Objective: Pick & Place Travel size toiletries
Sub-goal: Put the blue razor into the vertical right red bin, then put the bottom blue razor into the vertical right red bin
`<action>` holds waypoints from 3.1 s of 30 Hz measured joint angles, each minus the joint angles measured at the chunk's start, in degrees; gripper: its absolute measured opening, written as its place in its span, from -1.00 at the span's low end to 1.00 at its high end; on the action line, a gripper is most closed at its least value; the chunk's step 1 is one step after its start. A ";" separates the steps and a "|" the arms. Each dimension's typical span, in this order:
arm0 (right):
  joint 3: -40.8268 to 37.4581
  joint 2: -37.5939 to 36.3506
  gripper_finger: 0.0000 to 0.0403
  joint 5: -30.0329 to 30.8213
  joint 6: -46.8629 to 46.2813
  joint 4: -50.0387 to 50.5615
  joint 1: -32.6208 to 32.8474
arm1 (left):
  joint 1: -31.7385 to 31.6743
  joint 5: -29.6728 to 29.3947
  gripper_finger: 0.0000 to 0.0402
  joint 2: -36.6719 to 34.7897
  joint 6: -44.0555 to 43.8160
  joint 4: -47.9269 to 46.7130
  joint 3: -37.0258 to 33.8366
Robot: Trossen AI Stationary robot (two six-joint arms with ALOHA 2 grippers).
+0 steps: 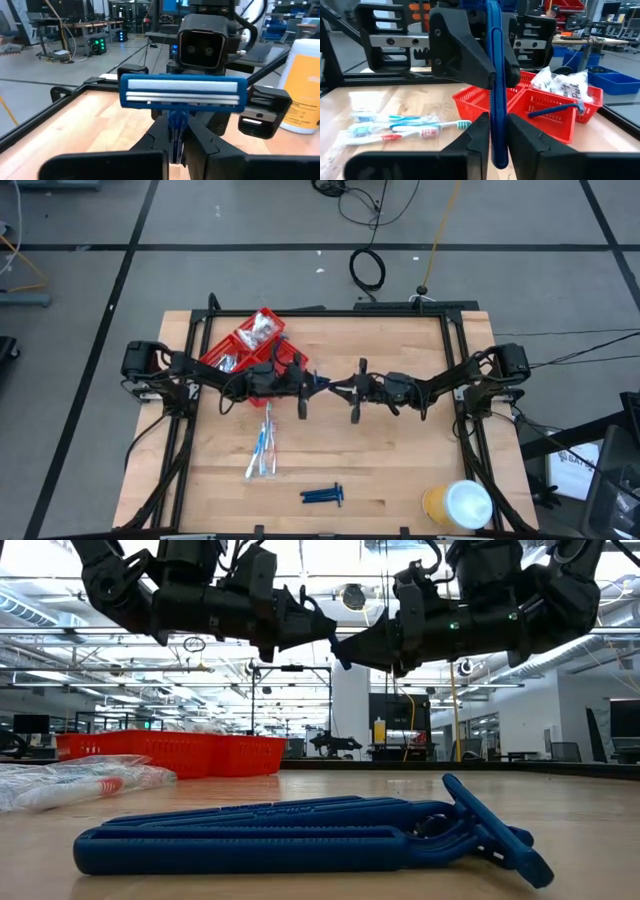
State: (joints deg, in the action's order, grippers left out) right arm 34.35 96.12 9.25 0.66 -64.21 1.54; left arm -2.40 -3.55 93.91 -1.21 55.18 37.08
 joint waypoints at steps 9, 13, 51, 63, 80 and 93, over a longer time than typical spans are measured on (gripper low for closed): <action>-0.06 0.02 -0.46 -1.20 -3.49 6.57 -0.11 | -4.75 -15.97 -0.93 -5.83 -3.90 -17.46 -0.04; -0.06 0.04 -0.35 -0.34 -4.89 8.09 -0.36 | -8.46 -17.89 -0.95 -10.56 -9.03 -28.87 -0.66; -0.06 0.02 -0.27 -0.37 -5.99 7.99 -0.33 | -18.31 -3.67 0.62 -15.34 -27.66 -26.83 -13.98; -0.06 0.02 -0.27 -0.37 -5.99 8.01 -0.33 | -18.31 -9.61 0.59 -19.08 -26.54 -40.55 -13.99; 3.55 0.02 -0.22 -3.57 -4.52 13.63 6.84 | -14.06 -3.51 0.44 -19.06 -20.07 -22.80 -13.97; 27.36 6.90 -0.10 -4.71 -5.57 48.07 24.31 | -13.92 -4.59 0.44 -19.06 -22.99 -22.67 -13.97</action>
State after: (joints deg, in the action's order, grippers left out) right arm 61.70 103.02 4.54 -4.91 -16.14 25.85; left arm -16.32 -8.14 74.85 -24.20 32.51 23.11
